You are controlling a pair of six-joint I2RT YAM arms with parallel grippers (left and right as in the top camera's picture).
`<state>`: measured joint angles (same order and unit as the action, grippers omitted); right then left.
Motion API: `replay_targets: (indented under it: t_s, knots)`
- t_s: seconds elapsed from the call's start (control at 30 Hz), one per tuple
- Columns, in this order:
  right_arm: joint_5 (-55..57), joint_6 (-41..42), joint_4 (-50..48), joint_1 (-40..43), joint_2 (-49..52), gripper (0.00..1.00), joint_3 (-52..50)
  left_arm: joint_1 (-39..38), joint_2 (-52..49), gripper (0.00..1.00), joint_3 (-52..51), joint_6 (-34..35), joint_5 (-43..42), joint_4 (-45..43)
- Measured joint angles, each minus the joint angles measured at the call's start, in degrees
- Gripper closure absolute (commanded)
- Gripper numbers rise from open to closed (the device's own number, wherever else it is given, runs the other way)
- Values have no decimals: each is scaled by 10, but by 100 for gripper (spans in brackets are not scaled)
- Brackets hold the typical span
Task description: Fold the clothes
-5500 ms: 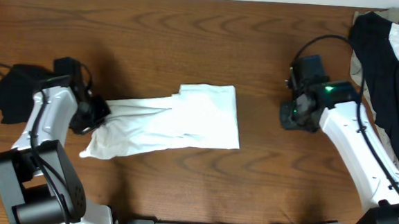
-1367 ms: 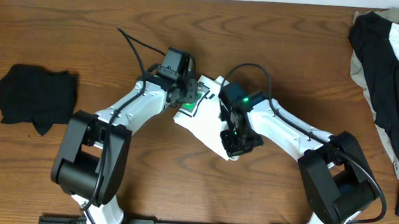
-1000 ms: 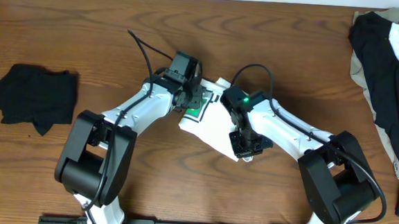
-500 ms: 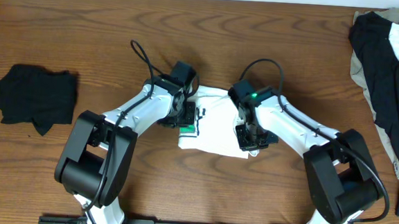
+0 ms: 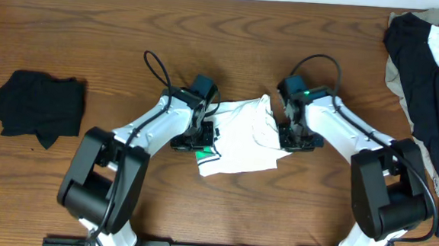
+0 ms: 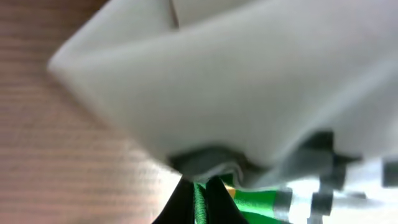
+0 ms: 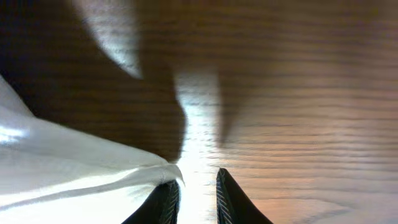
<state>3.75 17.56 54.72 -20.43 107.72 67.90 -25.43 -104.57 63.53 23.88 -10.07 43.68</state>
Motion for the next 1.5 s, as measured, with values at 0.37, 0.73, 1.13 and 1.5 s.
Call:
replay_targets:
  t_s: [0.37, 0.73, 1.13, 1.5]
  knots:
    - [-163, -118, 3, 22, -86, 68, 83, -2, 132, 85, -5, 3, 89, -41]
    - [-221, -144, 3, 6, -97, 66, 84, -2, 132, 55, -5, 6, 92, -45]
    - [-260, -133, 4, -9, -97, 94, 84, 6, 127, 46, -5, -126, 92, -263]
    - [-271, -93, -15, -90, -97, 90, 61, 44, 8, 46, -5, -181, 70, -366]
